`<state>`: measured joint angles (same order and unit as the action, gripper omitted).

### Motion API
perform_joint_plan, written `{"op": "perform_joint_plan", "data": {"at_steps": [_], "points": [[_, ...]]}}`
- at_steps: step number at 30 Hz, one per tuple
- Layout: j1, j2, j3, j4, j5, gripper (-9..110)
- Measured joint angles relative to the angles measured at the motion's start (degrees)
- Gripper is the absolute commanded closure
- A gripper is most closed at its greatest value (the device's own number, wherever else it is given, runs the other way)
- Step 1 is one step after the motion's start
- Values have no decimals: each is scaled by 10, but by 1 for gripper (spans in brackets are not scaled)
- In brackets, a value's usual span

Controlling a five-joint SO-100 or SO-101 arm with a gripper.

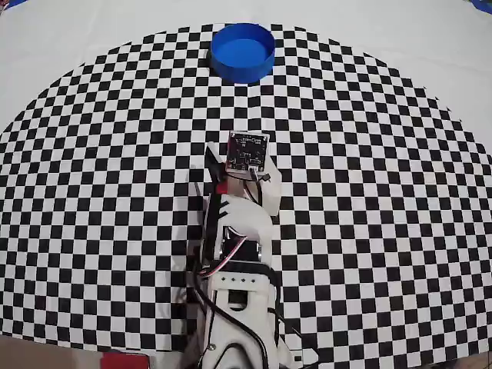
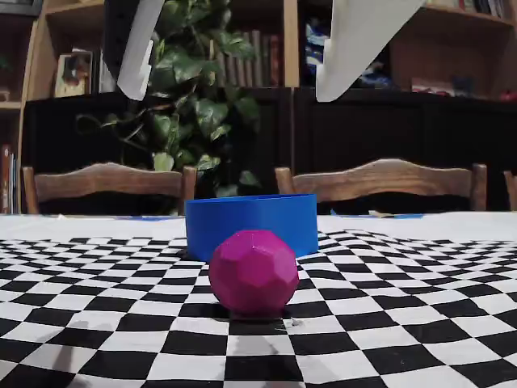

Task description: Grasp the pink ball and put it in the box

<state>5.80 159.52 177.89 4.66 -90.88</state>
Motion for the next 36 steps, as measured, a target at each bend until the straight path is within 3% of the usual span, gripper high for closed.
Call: {"op": "perform_joint_plan", "data": {"at_steps": [12,36], "points": [[0,-77,-2,-55,0,73],[4,-209,-52,-58,0,73]]}}
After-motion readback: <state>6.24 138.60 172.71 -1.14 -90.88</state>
